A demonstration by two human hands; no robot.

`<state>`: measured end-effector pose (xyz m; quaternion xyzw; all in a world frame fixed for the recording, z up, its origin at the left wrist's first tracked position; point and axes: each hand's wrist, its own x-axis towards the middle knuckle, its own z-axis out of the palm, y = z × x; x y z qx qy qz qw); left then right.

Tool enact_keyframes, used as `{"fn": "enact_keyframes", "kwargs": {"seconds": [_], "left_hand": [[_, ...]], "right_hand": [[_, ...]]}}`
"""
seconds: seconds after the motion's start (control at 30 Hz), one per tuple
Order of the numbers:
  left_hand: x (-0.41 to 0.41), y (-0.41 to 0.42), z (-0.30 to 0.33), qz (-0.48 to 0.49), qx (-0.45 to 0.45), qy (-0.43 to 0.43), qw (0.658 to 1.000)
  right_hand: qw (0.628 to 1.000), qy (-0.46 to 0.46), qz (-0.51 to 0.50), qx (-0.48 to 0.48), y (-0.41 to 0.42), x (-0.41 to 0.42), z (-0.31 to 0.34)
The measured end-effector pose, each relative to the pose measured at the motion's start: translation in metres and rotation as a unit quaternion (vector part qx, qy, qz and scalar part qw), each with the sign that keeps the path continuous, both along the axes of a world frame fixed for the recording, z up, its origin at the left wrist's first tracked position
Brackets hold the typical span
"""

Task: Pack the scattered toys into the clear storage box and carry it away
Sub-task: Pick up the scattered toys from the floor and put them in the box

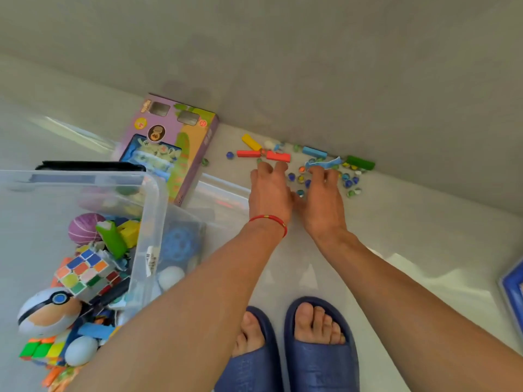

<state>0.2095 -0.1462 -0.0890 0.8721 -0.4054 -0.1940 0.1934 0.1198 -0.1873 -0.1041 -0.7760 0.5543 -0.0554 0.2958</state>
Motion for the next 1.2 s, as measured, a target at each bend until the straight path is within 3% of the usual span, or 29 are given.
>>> {"fn": "enact_keyframes", "kwargs": {"seconds": [0.17,0.47,0.57,0.63,0.7,0.77,0.83,0.9,0.97,1.03,1.13,1.2], "left_hand": [[0.005,-0.005,-0.027,-0.052,-0.062,-0.047,0.996],[0.017,-0.013,-0.048,-0.114,-0.075,-0.088,0.987],[0.013,-0.011,-0.042,-0.043,-0.110,-0.030,0.993],[0.002,-0.008,-0.028,0.104,-0.122,0.087,0.983],[-0.014,-0.002,-0.015,0.286,-0.109,0.250,0.919],[-0.027,0.009,-0.004,0.414,-0.110,0.453,0.782],[-0.032,0.024,0.005,0.430,-0.108,0.648,0.620],[-0.034,0.039,0.011,0.404,-0.093,0.750,0.515],[-0.034,0.046,0.014,0.385,-0.093,0.782,0.482],[-0.036,0.048,0.012,0.379,-0.103,0.782,0.484],[-0.038,0.048,0.007,0.409,-0.102,0.767,0.484],[-0.039,0.050,0.004,0.417,-0.108,0.761,0.486]], "right_hand": [[0.998,0.025,0.031,-0.050,-0.009,0.006,-0.012],[0.994,0.042,0.076,-0.064,-0.018,0.003,-0.017],[0.999,-0.039,0.007,0.007,-0.013,-0.003,-0.012],[0.987,-0.125,-0.062,0.079,-0.004,-0.011,-0.001],[0.971,-0.185,-0.084,0.126,0.007,-0.017,0.015],[0.969,-0.198,-0.054,0.137,0.018,-0.022,0.035],[0.980,-0.156,0.017,0.124,0.028,-0.025,0.053],[0.987,-0.078,0.098,0.102,0.040,-0.027,0.066],[0.987,-0.029,0.134,0.079,0.047,-0.030,0.073],[0.992,-0.048,0.114,0.027,0.042,-0.037,0.074],[0.995,-0.060,-0.028,-0.069,0.011,-0.058,0.050],[0.990,-0.019,-0.124,-0.063,-0.013,-0.070,0.028]]}}
